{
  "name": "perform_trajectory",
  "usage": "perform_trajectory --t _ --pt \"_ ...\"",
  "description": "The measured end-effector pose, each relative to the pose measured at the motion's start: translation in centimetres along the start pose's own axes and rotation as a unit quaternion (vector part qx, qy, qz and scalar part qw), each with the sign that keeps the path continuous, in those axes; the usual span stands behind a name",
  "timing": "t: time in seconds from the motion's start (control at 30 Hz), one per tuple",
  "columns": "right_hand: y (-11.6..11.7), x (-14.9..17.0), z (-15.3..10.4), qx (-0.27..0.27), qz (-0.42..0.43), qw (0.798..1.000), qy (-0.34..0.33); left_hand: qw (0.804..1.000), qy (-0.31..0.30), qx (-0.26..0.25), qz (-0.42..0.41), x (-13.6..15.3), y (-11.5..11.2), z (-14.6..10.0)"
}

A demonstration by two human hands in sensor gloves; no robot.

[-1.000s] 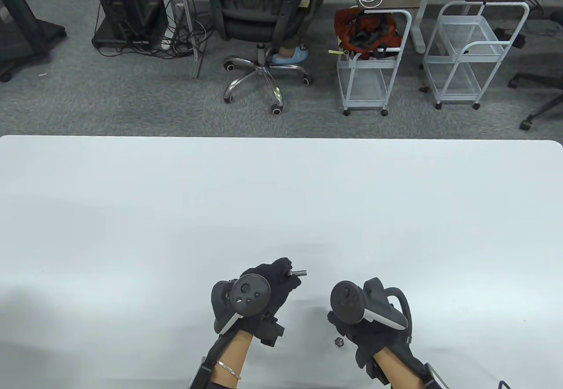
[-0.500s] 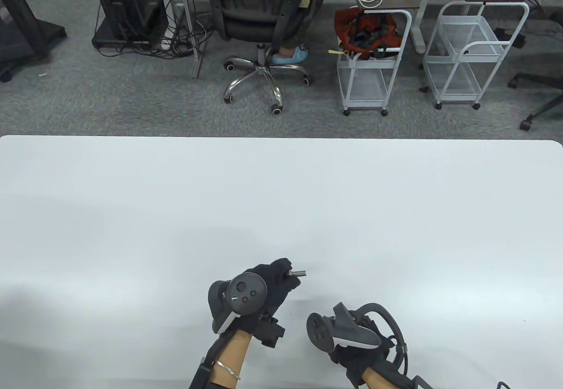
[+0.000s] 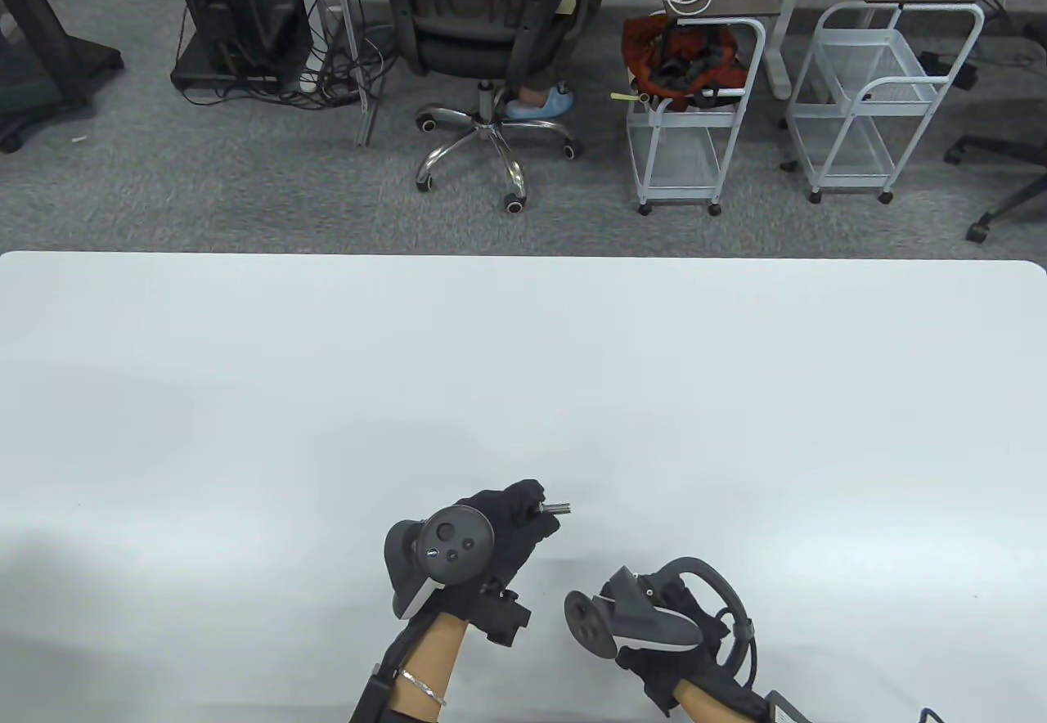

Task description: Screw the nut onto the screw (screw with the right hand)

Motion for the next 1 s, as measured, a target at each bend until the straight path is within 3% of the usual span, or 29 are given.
perform_trajectory --t 0.27,0.47,0.67,1.0 --pt "-4.5 3.7 0.9 0.116 0.108 0.987 0.041 1.0 -0.009 -0.003 -0.017 -0.3 0.0 0.1" --pt "-6.7 6.9 0.9 0.194 0.264 0.943 0.051 1.0 -0.01 -0.007 -0.012 -0.3 0.0 0.1" --pt "-6.4 8.6 0.6 0.241 0.417 0.877 0.012 1.0 -0.013 -0.005 -0.008 -0.4 -0.1 0.1" --pt "-5.2 8.5 0.4 0.254 0.473 0.844 -0.01 1.0 -0.02 -0.003 -0.008 -0.8 -0.4 0.1"
Point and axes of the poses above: the tracker on the back of each hand, its own x axis roughly to the little-finger side, its own z axis roughly from the wrist to the fingertips, y = z × x, the point moved 2 cm from there along z, roughly from the wrist to the fingertips, and after that the axes turned 4 degrees about -y, right-handed, at the moved point
